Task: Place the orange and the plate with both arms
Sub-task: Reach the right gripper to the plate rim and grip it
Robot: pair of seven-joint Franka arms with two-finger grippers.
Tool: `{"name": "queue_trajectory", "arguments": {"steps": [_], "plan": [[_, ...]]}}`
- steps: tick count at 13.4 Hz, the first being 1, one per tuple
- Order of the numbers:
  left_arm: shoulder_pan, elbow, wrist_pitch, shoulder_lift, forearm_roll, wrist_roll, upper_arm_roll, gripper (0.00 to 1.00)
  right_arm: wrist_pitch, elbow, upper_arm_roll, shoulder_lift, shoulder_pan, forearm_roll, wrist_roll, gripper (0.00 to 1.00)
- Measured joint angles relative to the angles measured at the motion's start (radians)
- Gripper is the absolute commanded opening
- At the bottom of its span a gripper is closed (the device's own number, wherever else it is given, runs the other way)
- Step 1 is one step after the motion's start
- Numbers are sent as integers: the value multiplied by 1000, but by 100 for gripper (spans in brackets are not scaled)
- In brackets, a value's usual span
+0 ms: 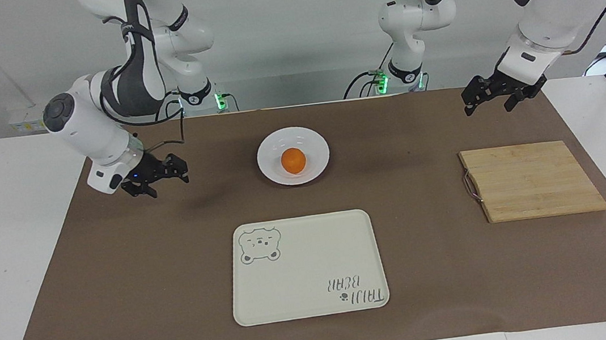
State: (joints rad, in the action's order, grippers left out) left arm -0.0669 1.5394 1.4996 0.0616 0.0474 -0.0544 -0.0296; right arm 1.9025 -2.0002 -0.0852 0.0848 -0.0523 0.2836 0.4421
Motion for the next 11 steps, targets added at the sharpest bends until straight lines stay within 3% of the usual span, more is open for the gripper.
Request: {"name": "queue_trajectory", "arguments": {"steps": [6, 11], "plan": [[0, 0, 0, 0, 0, 0, 0, 100, -4, -136, 2, 43, -94, 219, 223, 100], [0, 0, 0, 0, 0, 0, 0, 100, -23, -199, 3, 143, -140, 424, 313, 100]]}}
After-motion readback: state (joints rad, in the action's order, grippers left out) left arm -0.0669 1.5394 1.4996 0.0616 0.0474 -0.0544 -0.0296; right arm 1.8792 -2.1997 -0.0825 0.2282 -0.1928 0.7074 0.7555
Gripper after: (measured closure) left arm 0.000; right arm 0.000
